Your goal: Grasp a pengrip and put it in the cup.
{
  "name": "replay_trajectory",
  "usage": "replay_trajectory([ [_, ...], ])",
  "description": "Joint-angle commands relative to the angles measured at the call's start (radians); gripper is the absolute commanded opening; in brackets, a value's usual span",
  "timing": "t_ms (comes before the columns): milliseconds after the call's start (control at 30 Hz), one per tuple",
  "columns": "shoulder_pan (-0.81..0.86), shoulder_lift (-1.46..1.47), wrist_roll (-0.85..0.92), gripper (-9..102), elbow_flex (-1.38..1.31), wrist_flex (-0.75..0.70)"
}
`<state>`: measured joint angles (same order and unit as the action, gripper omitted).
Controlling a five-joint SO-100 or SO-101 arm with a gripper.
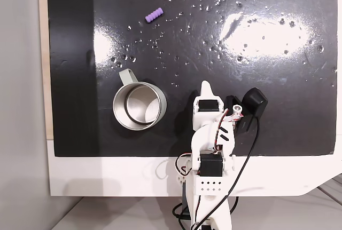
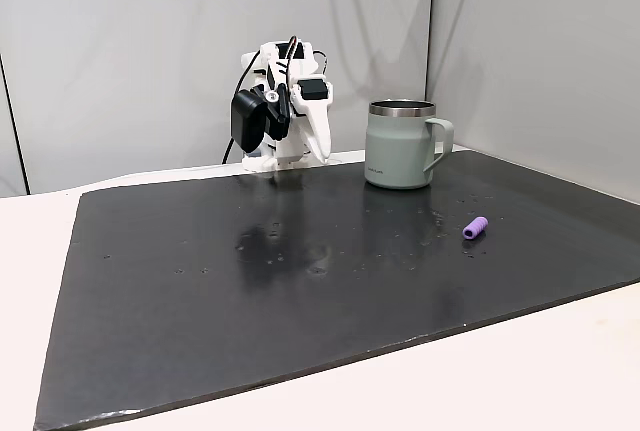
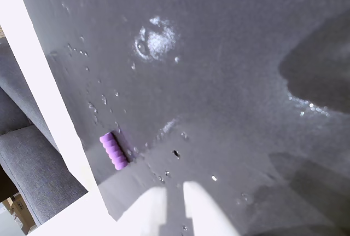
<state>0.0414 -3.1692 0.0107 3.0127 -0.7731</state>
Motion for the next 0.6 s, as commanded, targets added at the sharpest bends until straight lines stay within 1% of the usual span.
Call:
replay_trajectory([
  [0,-0.017,-0.009,0.005,0,-0.008,0.029],
  [433,-0.015,-0.009,0.003,0,-0.012,0.029],
  [567,-0.011,-0.009,0.011,0,-0.095,-0.017],
])
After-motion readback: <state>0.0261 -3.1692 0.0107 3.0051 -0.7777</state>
